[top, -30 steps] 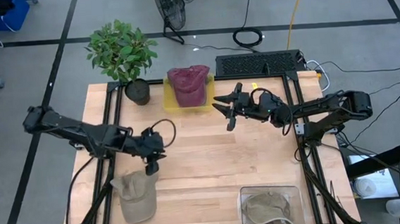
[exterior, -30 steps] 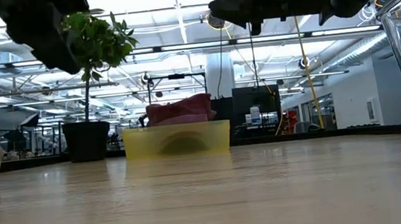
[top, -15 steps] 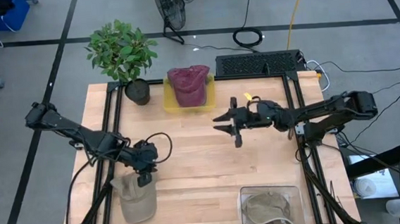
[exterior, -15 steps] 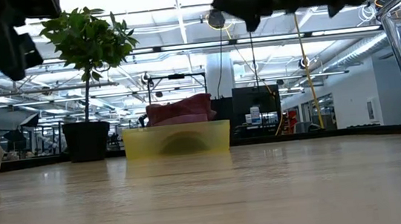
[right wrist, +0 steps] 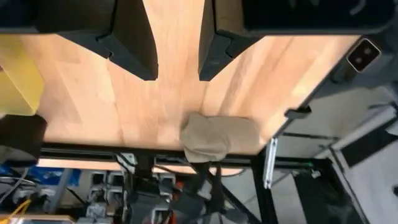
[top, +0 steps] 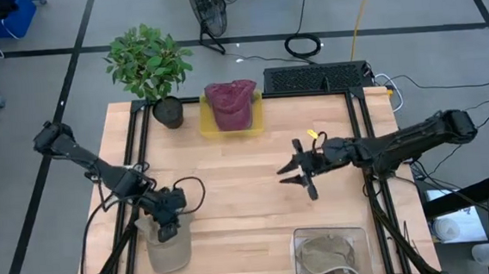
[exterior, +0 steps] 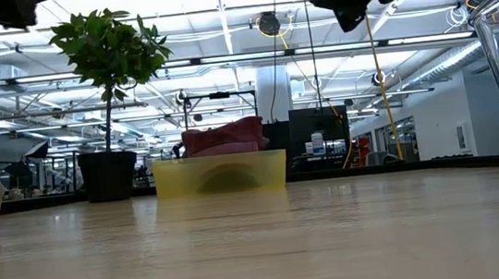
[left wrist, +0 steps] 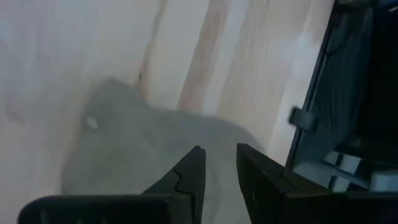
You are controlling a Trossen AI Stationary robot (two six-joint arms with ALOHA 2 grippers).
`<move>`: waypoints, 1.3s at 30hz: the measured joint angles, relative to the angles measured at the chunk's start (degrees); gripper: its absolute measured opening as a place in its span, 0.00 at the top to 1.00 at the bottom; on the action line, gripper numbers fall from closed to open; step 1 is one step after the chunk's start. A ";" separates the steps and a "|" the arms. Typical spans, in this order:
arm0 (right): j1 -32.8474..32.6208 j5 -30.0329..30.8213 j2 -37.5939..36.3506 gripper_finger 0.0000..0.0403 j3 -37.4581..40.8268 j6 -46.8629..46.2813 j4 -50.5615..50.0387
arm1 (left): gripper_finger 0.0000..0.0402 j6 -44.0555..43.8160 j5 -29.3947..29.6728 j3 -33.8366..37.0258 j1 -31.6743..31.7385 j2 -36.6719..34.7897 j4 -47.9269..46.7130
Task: Pick & Place hat
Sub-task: Put the brown cap into the transparent bin
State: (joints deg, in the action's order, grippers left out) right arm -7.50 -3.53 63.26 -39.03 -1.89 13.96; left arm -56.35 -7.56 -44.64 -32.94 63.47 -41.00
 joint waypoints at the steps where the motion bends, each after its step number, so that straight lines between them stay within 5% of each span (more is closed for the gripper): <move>1: -0.65 1.30 0.00 0.75 0.00 0.04 -0.28 | 0.77 -1.38 0.00 0.02 -1.17 0.27 0.00; 8: -2.97 7.85 0.04 0.75 0.00 1.29 -0.54 | 0.77 -10.27 -3.25 0.00 -7.80 4.25 -0.17; 19: -2.83 8.28 0.04 0.75 0.00 1.59 -0.55 | 0.76 -15.73 -3.58 0.00 -11.81 8.39 -2.27; 32: -2.22 8.43 0.08 0.75 0.84 5.36 -0.56 | 0.35 -24.35 -2.55 0.00 -12.21 8.54 -1.92; 36: -2.22 9.60 0.09 0.75 1.70 6.96 0.13 | 0.30 -24.07 2.67 0.00 -13.55 8.85 -1.85; 39: -2.19 12.32 0.09 0.75 2.03 7.17 1.38 | 0.31 -24.45 0.28 -0.02 -15.25 10.38 -1.89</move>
State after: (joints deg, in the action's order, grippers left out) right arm -9.69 8.79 63.35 -36.99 5.28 15.34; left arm -80.80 -7.28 -44.66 -48.19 73.85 -42.89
